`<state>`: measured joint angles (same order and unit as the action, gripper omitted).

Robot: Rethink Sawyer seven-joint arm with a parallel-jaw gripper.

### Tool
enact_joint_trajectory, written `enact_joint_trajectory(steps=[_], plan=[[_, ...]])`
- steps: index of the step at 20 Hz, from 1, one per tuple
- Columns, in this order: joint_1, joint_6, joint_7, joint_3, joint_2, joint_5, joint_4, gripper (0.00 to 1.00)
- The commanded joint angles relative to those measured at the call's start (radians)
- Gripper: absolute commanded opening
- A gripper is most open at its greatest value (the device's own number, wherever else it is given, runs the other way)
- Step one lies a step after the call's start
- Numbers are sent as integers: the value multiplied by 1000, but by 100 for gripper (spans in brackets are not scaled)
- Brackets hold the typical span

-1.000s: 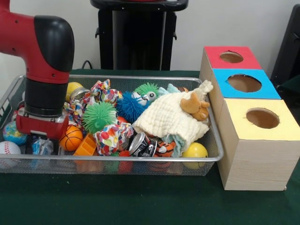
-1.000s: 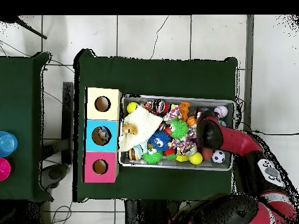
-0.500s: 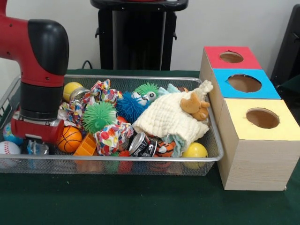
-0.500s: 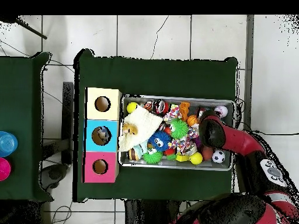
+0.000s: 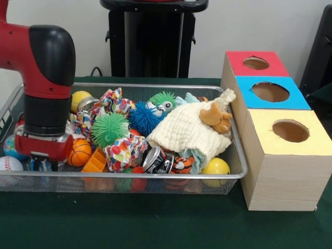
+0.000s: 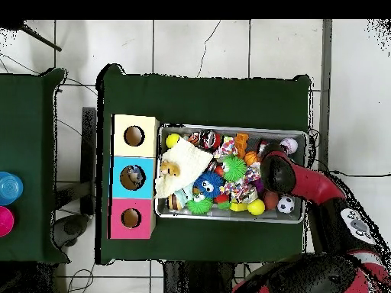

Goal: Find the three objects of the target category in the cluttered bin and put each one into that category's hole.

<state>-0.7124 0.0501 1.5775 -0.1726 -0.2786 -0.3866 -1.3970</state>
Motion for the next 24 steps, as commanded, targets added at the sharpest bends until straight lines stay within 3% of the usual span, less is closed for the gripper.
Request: enact_joint_trajectory(steps=[1,15,16,24], plan=[[-12,120,-3,-74,120,-43,28,0],[-9,141,-8,-73,110,-43,24,0],[-14,135,-4,-77,110,-42,19,100],[7,158,-7,-60,102,-40,27,100]])
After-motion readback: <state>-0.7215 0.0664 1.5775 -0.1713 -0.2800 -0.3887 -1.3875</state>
